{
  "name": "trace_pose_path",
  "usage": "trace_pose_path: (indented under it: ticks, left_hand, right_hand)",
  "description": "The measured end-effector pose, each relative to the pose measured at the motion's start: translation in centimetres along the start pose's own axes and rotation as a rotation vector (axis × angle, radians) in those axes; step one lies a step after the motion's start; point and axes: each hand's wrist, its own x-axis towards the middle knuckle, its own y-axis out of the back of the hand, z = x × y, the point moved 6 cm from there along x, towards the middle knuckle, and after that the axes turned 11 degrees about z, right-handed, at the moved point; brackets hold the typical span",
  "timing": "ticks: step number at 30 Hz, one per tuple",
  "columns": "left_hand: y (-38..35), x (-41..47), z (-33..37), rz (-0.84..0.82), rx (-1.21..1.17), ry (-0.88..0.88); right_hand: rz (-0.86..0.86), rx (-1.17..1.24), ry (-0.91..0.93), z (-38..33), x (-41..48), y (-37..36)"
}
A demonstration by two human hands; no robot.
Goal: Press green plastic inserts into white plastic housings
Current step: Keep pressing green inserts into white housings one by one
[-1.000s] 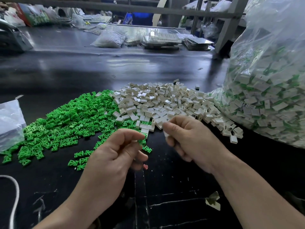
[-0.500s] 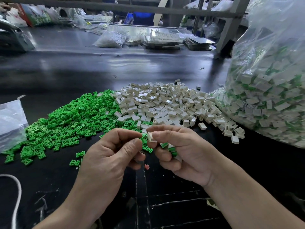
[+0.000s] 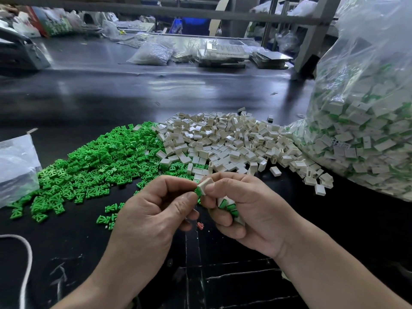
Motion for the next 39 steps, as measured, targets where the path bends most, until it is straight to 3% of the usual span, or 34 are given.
trace_pose_path:
  ticks: [7,18,21,28,39]
  left_hand:
    - [0.7,0.2,0.2,0.042,0.043,-0.03]
    - [0.8,0.2,0.8,0.019,0.079,-0.037]
    - [0.8,0.3,0.5,-0.015,-0.061,0.053]
    - [-0.8,-0.1,-0.1,-0.239,-0.448,0.367]
    - [-1.2,-0.7,-0.3,-0.332,-0.555,0.54]
  right_hand:
    - [0.104,-0.345,0.143,-0.3,-0.3,0.2]
    - [0.053,-0.418,0.248,-0.9,-0.8,-0.2]
    - [0.048,-0.411,0.261,-1.0,-0.8,-0.1]
    - [-0.055,-0.143,0.087,-0.3,-0.9,-0.9]
    - [-0.16,-0.142,-0.016,-0.2,-1.6,-1.5]
